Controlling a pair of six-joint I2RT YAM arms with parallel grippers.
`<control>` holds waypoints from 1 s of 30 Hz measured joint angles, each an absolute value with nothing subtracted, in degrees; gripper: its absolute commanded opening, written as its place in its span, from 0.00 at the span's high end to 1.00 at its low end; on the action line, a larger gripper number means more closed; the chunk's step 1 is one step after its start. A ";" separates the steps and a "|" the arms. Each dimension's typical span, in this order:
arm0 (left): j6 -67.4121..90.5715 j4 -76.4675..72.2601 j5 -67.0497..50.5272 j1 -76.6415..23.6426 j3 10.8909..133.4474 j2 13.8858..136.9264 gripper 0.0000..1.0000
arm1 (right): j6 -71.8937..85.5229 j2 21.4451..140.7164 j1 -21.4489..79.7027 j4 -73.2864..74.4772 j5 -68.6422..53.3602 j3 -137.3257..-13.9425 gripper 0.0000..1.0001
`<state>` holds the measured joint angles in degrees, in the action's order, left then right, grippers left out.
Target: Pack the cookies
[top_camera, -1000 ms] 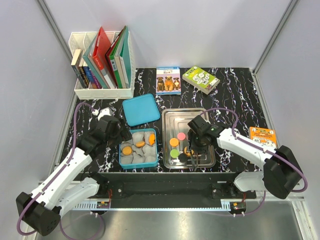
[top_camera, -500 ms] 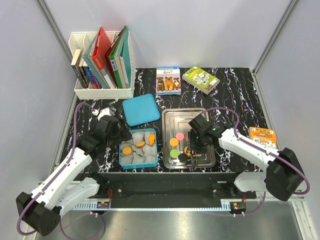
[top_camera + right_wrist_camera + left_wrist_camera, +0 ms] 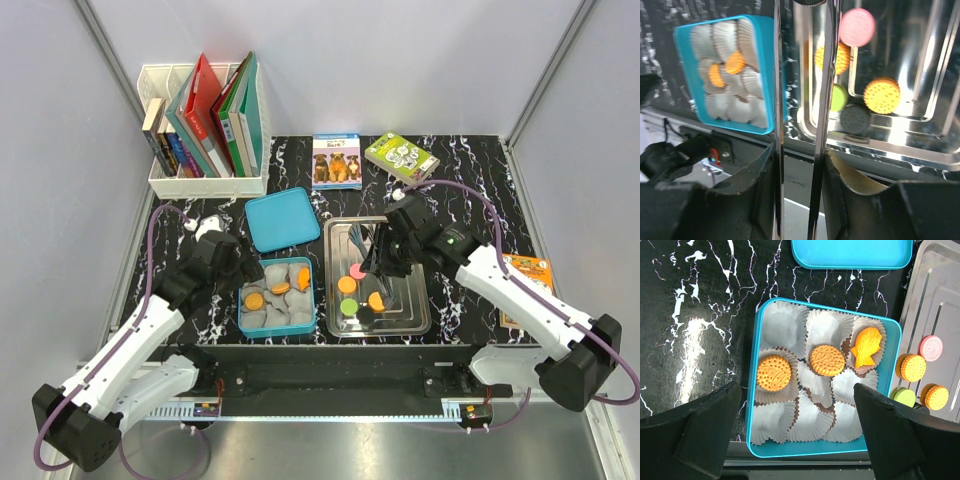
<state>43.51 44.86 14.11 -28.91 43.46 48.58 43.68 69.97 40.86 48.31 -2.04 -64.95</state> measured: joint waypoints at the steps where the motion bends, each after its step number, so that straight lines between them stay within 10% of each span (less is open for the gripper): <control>1: 43.51 44.88 14.11 -28.91 43.46 48.58 0.01 | 43.57 69.97 40.88 48.25 -2.63 -65.56 0.83; 9: 43.51 44.99 14.59 -28.91 43.48 48.42 0.01 | 41.39 77.30 51.40 47.53 -4.25 -73.49 1.00; 30: 43.42 47.09 15.68 -28.88 43.77 46.37 0.01 | 36.80 87.94 64.51 48.07 -9.30 -76.82 1.00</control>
